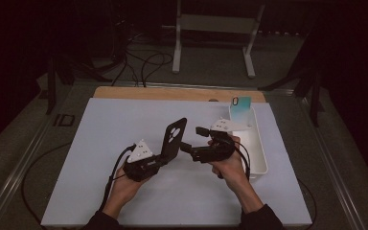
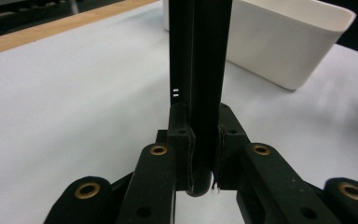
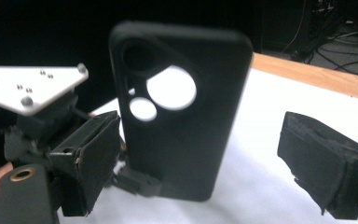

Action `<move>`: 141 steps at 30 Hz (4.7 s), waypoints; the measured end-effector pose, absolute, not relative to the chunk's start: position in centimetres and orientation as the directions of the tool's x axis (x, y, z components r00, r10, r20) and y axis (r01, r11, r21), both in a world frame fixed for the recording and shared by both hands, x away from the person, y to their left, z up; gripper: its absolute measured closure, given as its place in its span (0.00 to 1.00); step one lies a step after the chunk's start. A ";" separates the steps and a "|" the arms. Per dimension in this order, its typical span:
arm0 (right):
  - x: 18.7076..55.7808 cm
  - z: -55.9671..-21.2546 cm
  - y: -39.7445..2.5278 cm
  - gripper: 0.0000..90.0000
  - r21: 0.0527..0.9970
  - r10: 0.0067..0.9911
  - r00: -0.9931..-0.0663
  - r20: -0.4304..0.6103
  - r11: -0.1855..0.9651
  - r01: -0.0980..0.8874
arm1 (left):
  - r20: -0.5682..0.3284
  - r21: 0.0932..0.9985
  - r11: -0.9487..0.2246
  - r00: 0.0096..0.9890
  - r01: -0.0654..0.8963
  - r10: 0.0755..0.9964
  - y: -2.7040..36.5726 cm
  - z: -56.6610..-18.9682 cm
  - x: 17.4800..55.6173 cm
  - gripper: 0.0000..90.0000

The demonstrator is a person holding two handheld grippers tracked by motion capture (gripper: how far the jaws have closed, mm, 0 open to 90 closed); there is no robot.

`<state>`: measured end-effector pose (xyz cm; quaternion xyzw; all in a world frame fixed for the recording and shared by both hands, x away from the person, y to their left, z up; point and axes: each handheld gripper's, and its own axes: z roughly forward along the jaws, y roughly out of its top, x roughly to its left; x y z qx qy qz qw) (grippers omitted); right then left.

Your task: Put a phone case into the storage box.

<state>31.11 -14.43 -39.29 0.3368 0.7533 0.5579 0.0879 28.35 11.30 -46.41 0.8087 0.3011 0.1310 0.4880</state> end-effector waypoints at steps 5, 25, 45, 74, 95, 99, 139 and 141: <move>31.3 -39.0 -13.6 0.15 0.899 0.609 -0.744 0.277 0.109 0.424 | -0.075 0.869 -0.344 0.783 0.355 0.617 11.0 -46.5 28.1 0.90; 32.0 -39.7 -11.6 0.11 0.893 0.611 -0.725 0.316 0.066 0.445 | -0.084 0.873 -0.345 0.804 0.344 0.589 10.0 -46.6 27.8 0.90; 32.2 -40.2 -11.5 0.13 0.886 0.629 -0.711 0.315 0.074 0.458 | -0.109 0.875 -0.335 0.816 0.350 0.568 9.8 -46.8 27.8 0.90; 32.3 -39.8 -12.1 0.16 0.891 0.666 -0.692 0.279 0.091 0.446 | -0.073 0.878 -0.307 0.735 0.369 0.674 13.0 -46.0 27.7 0.28; 32.4 -38.9 -13.3 0.16 0.902 0.689 -0.684 0.239 0.104 0.420 | -0.049 0.903 -0.214 0.584 0.374 0.810 19.3 -46.5 27.1 0.00; 32.5 -38.7 -13.6 0.16 0.904 0.694 -0.681 0.233 0.104 0.415 | -0.047 0.908 -0.200 0.567 0.367 0.823 20.3 -47.0 26.8 0.00; 35.2 -35.3 -17.7 0.16 0.914 0.798 -0.576 0.176 0.085 0.398 | -0.032 0.912 -0.175 0.487 0.372 0.873 23.0 -48.9 25.6 0.00; 35.3 -35.1 -17.9 0.16 0.915 0.803 -0.571 0.170 0.086 0.394 | -0.031 0.911 -0.175 0.486 0.373 0.873 23.0 -48.9 25.6 0.00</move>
